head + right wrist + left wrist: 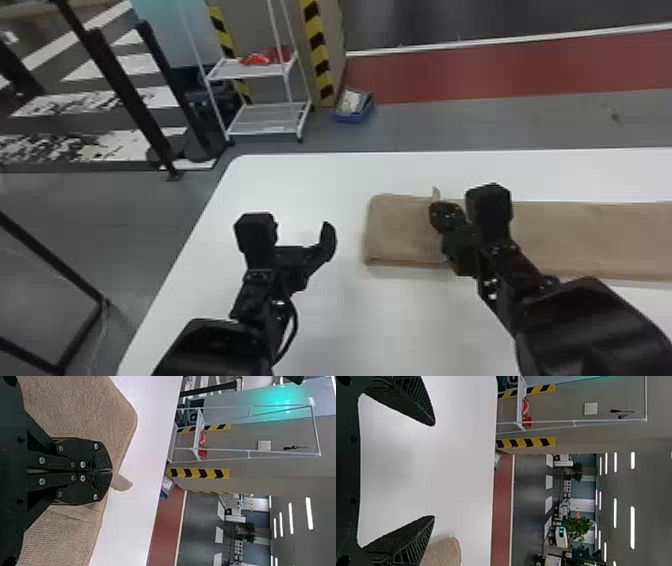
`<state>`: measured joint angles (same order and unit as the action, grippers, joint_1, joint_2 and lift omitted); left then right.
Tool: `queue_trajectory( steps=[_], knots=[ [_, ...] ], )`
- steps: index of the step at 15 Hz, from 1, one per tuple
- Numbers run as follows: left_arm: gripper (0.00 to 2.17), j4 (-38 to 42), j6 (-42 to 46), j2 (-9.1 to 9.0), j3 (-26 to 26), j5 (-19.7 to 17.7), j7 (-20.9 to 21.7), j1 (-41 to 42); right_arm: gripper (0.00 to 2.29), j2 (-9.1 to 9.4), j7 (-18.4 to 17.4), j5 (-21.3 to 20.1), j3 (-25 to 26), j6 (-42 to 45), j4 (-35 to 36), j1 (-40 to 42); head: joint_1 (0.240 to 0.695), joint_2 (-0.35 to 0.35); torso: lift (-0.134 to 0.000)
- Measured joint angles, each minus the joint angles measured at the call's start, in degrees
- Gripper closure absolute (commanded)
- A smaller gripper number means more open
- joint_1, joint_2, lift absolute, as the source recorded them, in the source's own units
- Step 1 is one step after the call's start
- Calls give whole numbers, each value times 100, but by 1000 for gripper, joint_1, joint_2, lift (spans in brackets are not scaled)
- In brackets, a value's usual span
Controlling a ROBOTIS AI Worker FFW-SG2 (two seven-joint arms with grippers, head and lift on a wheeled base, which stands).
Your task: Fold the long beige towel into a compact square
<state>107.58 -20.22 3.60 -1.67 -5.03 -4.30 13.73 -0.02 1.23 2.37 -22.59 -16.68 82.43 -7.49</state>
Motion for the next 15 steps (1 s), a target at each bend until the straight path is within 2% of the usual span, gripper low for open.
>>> queue_trajectory(
  steps=[3, 5, 10, 15],
  knots=[
    [36, -11, -11, 0, 7, 15, 0, -2, 1355, -111, -8, 63, 37, -291, 923, 437, 695, 265, -119],
    [36, -37, -3, -2, 19, 19, 8, -9, 1355, -182, -45, 38, 79, -516, 1220, 605, 695, 255, -119],
    [36, -87, 4, -9, 54, 19, 1, -36, 1352, -168, -132, -61, 99, -266, 580, 417, 695, 238, -119],
    [36, -96, 4, -9, 27, 19, -9, -8, 1342, -173, -292, -61, 153, 280, 305, 388, 695, 230, -119]
  ],
)
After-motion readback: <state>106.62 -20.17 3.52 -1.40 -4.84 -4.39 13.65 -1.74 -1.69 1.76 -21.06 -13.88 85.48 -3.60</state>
